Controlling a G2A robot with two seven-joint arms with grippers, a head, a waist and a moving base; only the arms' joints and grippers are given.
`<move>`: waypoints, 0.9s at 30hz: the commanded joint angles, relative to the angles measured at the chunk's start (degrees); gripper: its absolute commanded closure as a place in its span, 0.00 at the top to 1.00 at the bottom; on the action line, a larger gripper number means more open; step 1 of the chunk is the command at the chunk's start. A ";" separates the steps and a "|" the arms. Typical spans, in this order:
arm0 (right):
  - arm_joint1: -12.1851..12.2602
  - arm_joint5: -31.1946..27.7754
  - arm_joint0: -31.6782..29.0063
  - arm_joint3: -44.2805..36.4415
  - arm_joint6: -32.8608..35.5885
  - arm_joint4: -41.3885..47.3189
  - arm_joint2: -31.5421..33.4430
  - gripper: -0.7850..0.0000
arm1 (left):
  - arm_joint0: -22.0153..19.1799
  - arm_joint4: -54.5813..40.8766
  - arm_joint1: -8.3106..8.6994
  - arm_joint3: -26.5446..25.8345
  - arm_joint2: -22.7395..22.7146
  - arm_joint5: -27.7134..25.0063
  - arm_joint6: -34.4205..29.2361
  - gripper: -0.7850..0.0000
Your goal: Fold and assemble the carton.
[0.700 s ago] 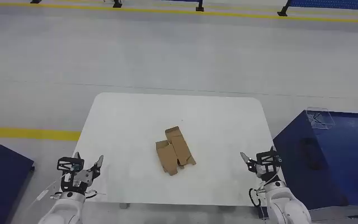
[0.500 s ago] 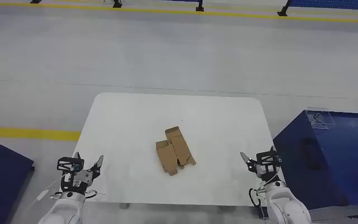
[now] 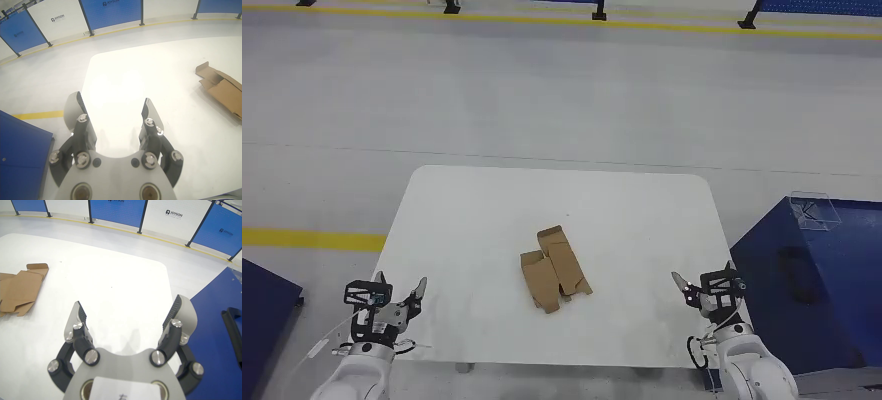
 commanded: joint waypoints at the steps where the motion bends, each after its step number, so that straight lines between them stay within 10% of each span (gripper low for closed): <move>1: 0.00 0.00 0.00 0.00 0.00 0.00 0.00 1.00 | 0.00 0.00 0.00 0.00 0.00 0.00 0.00 0.67; 17: 0.00 0.00 0.00 0.00 0.00 0.00 0.00 1.00 | 0.00 0.00 0.00 0.00 0.00 0.00 0.00 0.67; 18: 0.00 0.00 0.00 0.00 0.00 0.00 0.00 1.00 | 0.00 0.00 0.00 0.00 0.00 0.00 0.00 1.00; 19: 0.00 0.00 0.00 0.00 0.00 0.00 0.00 1.00 | -0.05 -1.54 -0.06 -0.23 0.35 -0.99 -0.53 1.00; 27: 0.00 0.00 0.00 0.00 0.00 0.00 0.00 1.00 | -5.50 -54.78 -0.19 -1.64 -3.52 -12.66 -33.80 1.00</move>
